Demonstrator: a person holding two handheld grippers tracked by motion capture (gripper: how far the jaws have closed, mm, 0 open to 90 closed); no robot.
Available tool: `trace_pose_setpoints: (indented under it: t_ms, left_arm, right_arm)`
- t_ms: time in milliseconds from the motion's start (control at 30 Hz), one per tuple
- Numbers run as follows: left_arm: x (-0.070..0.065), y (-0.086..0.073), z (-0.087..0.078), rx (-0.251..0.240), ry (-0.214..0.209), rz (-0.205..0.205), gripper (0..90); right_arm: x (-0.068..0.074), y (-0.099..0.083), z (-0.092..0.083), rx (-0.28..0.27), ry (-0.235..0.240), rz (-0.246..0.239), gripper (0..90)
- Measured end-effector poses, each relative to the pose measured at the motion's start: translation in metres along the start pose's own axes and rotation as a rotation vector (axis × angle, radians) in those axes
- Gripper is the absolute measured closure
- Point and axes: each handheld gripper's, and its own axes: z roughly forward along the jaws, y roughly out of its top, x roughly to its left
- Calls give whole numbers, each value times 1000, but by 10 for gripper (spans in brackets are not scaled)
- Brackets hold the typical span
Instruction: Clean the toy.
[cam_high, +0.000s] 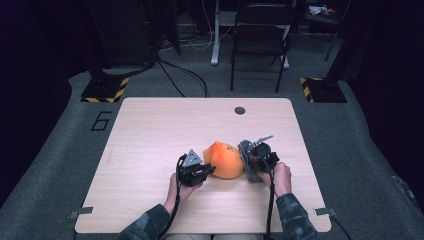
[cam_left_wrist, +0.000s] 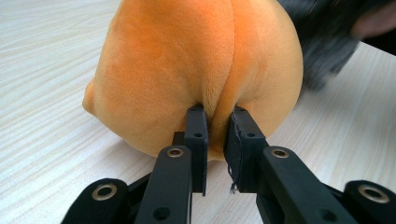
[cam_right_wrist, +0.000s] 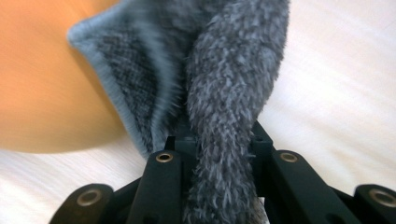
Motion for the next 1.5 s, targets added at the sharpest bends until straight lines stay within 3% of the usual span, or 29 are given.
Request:
trace_pose_setpoints:
  t_ms: [100,167,233,267,333,433,533,600,667,767,833,967,1067,1133,1267,1333,1400,1500]
  left_arm:
    - [0,0,0,4,-1,1,790]
    - [0,0,0,2,0,2,790]
    - [0,0,0,4,3,2,788]
    - [0,0,0,5,4,3,785]
    - [0,-1,0,6,6,26,762]
    - [-4,1,-2,40,62,133,631]
    - [-6,2,0,44,104,164,496]
    - [-8,1,4,66,136,209,467]
    - [-9,0,9,75,155,222,450]
    - [-11,-3,13,62,173,252,540]
    - [-10,-4,12,58,165,242,678]
    - [-8,-4,9,42,151,227,799]
    - [-6,-3,6,31,133,185,818]
    - [-3,-2,3,22,104,135,821]
    - [-2,1,-2,5,64,71,825]
    - [-4,3,-5,-6,50,47,826]
    - [-7,4,-6,1,31,37,825]
    - [-11,3,-5,15,33,64,824]
  right_arm:
    - [-1,7,-25,-92,73,27,732]
    - [5,11,-34,-108,142,25,732]
    - [14,14,-33,-82,184,-9,732]
    - [21,14,-28,-54,185,-40,732]
    - [28,13,-21,-54,130,-64,733]
    - [27,13,-18,-75,121,-57,732]
    - [25,12,-15,-89,100,-63,733]
    - [23,12,-14,-97,108,-67,732]
    - [21,11,-13,-108,118,-62,732]
    - [21,11,-11,-115,116,-63,732]
    - [20,11,-11,-126,120,-59,732]
    - [18,12,-15,-128,124,-49,732]
    - [14,13,-20,-141,144,-28,732]
    - [14,14,-24,-144,144,-27,732]
    - [20,20,-39,-196,157,-8,732]
    - [26,24,-47,-220,166,-21,732]
    - [35,27,-53,-229,177,-45,732]
    - [52,34,-53,-223,164,-98,731]
